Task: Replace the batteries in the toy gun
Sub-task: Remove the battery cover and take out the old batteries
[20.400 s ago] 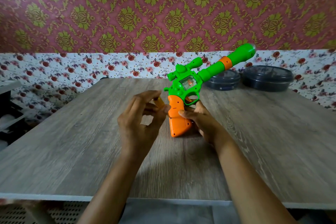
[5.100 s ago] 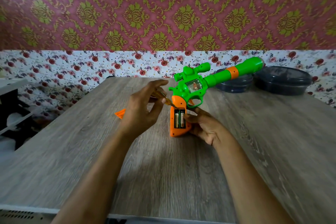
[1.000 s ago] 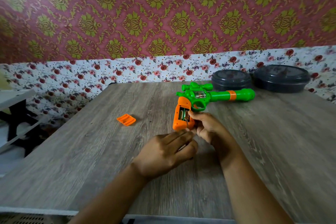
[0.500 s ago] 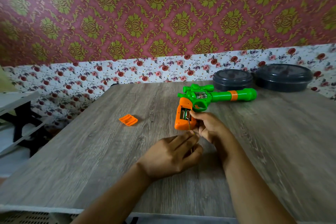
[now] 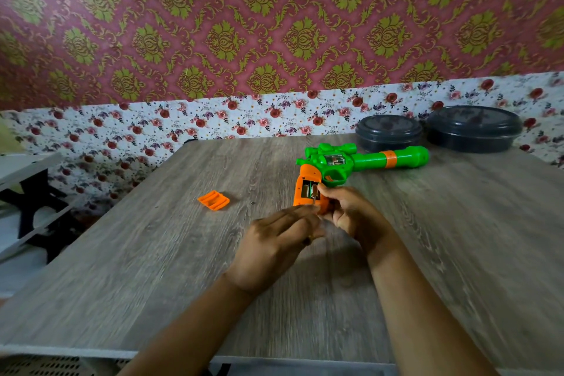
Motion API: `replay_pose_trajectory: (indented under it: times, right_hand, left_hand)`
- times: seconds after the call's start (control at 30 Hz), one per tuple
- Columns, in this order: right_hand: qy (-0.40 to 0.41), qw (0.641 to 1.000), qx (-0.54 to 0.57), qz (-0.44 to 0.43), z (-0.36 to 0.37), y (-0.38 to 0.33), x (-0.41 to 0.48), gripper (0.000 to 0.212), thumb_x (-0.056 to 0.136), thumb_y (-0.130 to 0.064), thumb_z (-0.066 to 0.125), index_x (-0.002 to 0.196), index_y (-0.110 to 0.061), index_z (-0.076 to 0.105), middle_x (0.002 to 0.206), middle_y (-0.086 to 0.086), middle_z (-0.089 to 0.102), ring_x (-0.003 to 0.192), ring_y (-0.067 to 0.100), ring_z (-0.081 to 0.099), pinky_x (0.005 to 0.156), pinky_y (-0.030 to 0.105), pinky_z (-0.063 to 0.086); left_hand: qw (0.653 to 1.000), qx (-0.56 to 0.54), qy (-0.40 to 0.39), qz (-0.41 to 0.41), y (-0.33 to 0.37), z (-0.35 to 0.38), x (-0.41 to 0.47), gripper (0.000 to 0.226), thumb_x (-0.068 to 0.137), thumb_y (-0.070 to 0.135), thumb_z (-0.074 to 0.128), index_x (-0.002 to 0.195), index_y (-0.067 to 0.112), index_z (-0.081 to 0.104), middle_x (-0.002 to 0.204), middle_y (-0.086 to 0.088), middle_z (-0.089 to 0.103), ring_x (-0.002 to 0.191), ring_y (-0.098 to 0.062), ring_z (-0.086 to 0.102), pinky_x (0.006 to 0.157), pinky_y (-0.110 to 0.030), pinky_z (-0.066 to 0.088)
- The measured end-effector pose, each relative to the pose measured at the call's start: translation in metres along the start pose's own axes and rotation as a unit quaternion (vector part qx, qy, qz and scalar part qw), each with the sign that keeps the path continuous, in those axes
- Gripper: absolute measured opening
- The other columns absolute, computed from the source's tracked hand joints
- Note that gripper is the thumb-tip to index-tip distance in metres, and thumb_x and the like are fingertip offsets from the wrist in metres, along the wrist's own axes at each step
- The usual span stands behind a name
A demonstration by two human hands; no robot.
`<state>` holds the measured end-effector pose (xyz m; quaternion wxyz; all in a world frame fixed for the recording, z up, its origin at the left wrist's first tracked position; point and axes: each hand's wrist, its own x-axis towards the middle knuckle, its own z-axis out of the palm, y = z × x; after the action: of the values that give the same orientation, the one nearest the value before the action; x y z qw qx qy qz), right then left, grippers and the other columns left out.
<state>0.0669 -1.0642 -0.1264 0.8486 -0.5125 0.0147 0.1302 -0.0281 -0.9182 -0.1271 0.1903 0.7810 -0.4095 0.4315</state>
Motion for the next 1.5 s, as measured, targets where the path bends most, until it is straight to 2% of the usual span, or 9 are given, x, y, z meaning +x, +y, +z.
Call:
replay_pose_trajectory:
  times: [0.07,0.2,0.33,0.7,0.83,1.07,1.17,1.37,1.5]
  right_hand:
    - [0.003,1.000,-0.002,0.003,0.000,-0.001,0.000,0.012,0.093,-0.004,0.047,0.090,-0.009,0.057,0.076,0.004,0.067,0.076,0.015,0.062,0.078,0.038,0.050]
    - [0.009,1.000,0.003,0.005,-0.001,-0.001,0.002,0.016,0.092,-0.004,0.048,0.081,-0.012,0.056,0.051,-0.004,0.067,0.050,0.006,0.065,0.048,0.023,0.055]
    - [0.002,1.000,0.019,0.003,-0.001,-0.003,-0.002,0.017,0.092,-0.004,0.048,0.079,-0.011,0.056,0.050,-0.004,0.067,0.046,0.004,0.064,0.042,0.019,0.052]
    - [0.028,0.999,0.012,0.009,-0.002,-0.006,-0.007,0.016,0.092,-0.003,0.048,0.079,-0.011,0.055,0.053,0.000,0.066,0.065,0.013,0.060,0.040,0.020,0.051]
    - [0.020,0.999,-0.015,0.020,0.000,-0.005,-0.009,0.023,0.094,-0.003,0.042,0.075,-0.011,0.052,0.038,-0.004,0.059,0.034,0.005,0.056,0.033,0.017,0.046]
    - [-0.036,0.998,-0.039,0.012,-0.005,-0.004,-0.006,0.015,0.093,-0.008,0.046,0.086,-0.012,0.059,0.064,-0.002,0.069,0.060,0.009,0.064,0.060,0.024,0.054]
    - [-0.041,0.998,-0.040,0.014,-0.006,-0.003,-0.001,0.017,0.094,-0.006,0.043,0.091,-0.014,0.057,0.065,-0.003,0.069,0.059,0.008,0.065,0.068,0.025,0.055]
    - [-0.025,0.997,-0.074,0.020,-0.005,0.001,0.004,0.021,0.093,-0.006,0.041,0.085,-0.016,0.058,0.053,-0.007,0.067,0.047,0.001,0.061,0.051,0.019,0.049]
    - [-0.031,0.999,-0.035,0.024,-0.001,0.000,0.000,0.022,0.094,-0.007,0.040,0.086,-0.015,0.058,0.056,-0.006,0.069,0.051,0.002,0.065,0.057,0.022,0.052]
  left_hand:
    - [1.000,0.016,-0.006,0.018,0.000,0.000,-0.001,0.029,0.080,0.013,0.076,0.097,0.015,0.053,0.107,-0.008,0.071,0.099,-0.017,0.068,0.067,-0.031,0.058]
    - [0.995,0.055,-0.022,0.083,-0.003,0.001,-0.005,0.028,0.083,0.013,0.073,0.104,0.011,0.054,0.109,-0.013,0.070,0.101,-0.022,0.068,0.072,-0.034,0.058]
    - [0.982,0.121,-0.038,0.138,0.000,-0.001,-0.006,0.021,0.088,0.013,0.064,0.105,0.011,0.052,0.105,-0.012,0.071,0.101,-0.024,0.068,0.069,-0.032,0.058]
    - [0.964,0.145,-0.083,0.207,0.002,0.003,-0.004,0.013,0.093,0.012,0.055,0.105,0.014,0.051,0.108,-0.011,0.070,0.104,-0.026,0.066,0.075,-0.031,0.058]
    - [0.963,0.144,-0.128,0.189,-0.014,0.000,-0.003,0.007,0.095,0.014,0.049,0.101,0.016,0.049,0.116,-0.004,0.068,0.118,-0.029,0.059,0.077,-0.031,0.056]
    - [0.991,0.063,-0.075,0.090,-0.018,-0.004,-0.004,0.024,0.103,0.012,0.029,0.104,0.014,0.053,0.121,-0.008,0.064,0.121,-0.027,0.054,0.096,-0.034,0.049]
    - [0.998,-0.018,0.040,-0.041,-0.022,-0.005,-0.001,0.019,0.094,0.005,0.047,0.104,0.018,0.057,0.116,0.001,0.062,0.111,-0.017,0.058,0.093,-0.026,0.048]
    - [0.867,-0.178,0.297,-0.358,-0.030,-0.013,0.027,0.022,0.094,0.004,0.049,0.095,0.025,0.044,0.081,0.007,0.060,0.078,-0.012,0.064,0.068,-0.021,0.052]
    - [0.804,-0.205,0.175,-0.530,-0.046,0.010,0.044,0.008,0.095,0.007,0.046,0.093,0.015,0.045,0.069,-0.001,0.048,0.059,-0.020,0.048,0.054,-0.034,0.041]
